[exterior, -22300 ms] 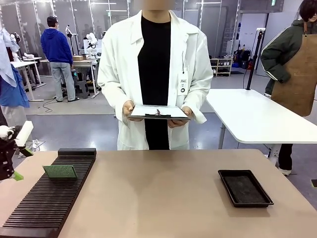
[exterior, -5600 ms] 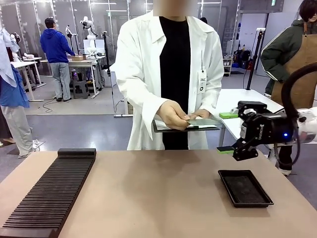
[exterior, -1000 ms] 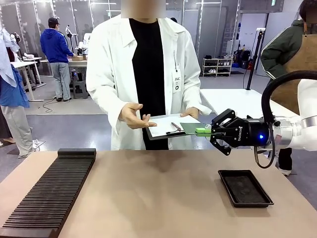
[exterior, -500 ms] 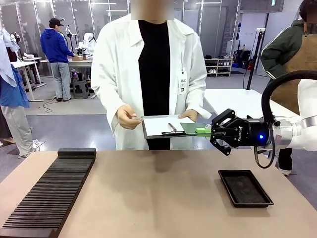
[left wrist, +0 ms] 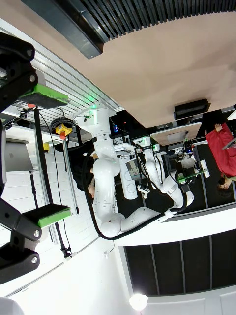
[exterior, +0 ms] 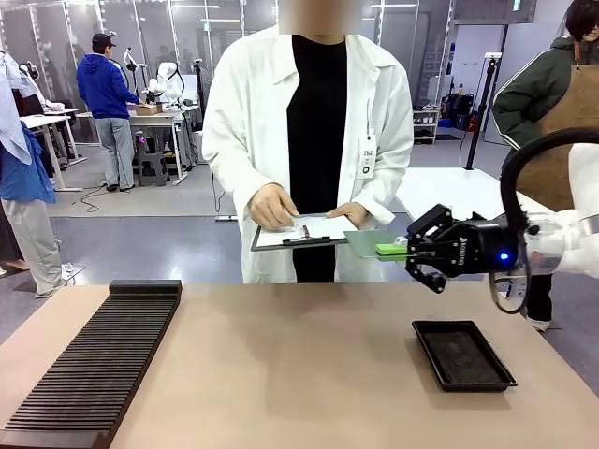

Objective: Inspect the PCB.
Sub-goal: Place the Blank PCB in the ESD tray.

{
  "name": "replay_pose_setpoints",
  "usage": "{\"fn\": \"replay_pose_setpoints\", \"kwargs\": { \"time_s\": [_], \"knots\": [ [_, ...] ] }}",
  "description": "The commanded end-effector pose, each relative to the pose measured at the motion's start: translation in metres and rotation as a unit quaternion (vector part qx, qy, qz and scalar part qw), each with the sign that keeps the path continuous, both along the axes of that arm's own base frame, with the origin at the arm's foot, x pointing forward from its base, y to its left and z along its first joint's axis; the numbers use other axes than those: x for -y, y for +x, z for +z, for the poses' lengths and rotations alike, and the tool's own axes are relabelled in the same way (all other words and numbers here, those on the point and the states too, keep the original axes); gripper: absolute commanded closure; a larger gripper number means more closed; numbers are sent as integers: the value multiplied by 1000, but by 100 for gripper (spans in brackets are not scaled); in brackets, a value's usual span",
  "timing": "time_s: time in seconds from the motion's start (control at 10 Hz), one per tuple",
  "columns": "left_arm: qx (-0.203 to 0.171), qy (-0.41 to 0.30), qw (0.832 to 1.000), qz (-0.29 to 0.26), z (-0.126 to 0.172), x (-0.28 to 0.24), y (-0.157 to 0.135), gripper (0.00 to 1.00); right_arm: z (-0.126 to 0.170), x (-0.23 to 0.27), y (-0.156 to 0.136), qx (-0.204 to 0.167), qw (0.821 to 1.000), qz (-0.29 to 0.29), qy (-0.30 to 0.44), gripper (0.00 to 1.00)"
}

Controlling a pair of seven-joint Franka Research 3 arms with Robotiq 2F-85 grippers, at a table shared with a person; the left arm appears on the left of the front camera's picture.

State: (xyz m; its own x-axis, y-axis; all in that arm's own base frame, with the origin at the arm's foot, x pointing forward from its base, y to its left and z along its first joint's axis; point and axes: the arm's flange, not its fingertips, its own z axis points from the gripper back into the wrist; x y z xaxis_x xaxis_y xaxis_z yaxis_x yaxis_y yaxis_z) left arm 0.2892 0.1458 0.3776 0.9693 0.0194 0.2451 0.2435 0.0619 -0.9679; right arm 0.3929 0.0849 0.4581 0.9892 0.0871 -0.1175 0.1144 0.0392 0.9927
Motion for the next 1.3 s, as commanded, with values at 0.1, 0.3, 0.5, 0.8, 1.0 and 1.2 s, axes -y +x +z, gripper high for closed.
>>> {"fn": "replay_pose_setpoints", "kwargs": {
  "time_s": [0.1, 0.3, 0.5, 0.8, 1.0, 1.2],
  "knots": [
    [-2, 5, 1000, 2, 4, 0, -1, 0, 13, 73, -5, 98, 992, 8, -79, 97],
    [-2, 5, 1000, 2, 4, 0, -1, 0, -2, 109, -4, 121, 985, 9, -121, 97],
    [-2, 5, 1000, 2, 4, 0, -1, 0, -26, 134, -3, 132, 976, 3, -174, 97],
    [-2, 5, 1000, 2, 4, 0, -1, 0, -61, 155, 10, 147, 961, -6, -233, 97],
    [-2, 5, 1000, 2, 4, 0, -1, 0, -84, 158, 18, 147, 950, -15, -275, 97],
    [-2, 5, 1000, 2, 4, 0, -1, 0, -110, 157, 26, 140, 938, -18, -316, 97]
  ]
}}
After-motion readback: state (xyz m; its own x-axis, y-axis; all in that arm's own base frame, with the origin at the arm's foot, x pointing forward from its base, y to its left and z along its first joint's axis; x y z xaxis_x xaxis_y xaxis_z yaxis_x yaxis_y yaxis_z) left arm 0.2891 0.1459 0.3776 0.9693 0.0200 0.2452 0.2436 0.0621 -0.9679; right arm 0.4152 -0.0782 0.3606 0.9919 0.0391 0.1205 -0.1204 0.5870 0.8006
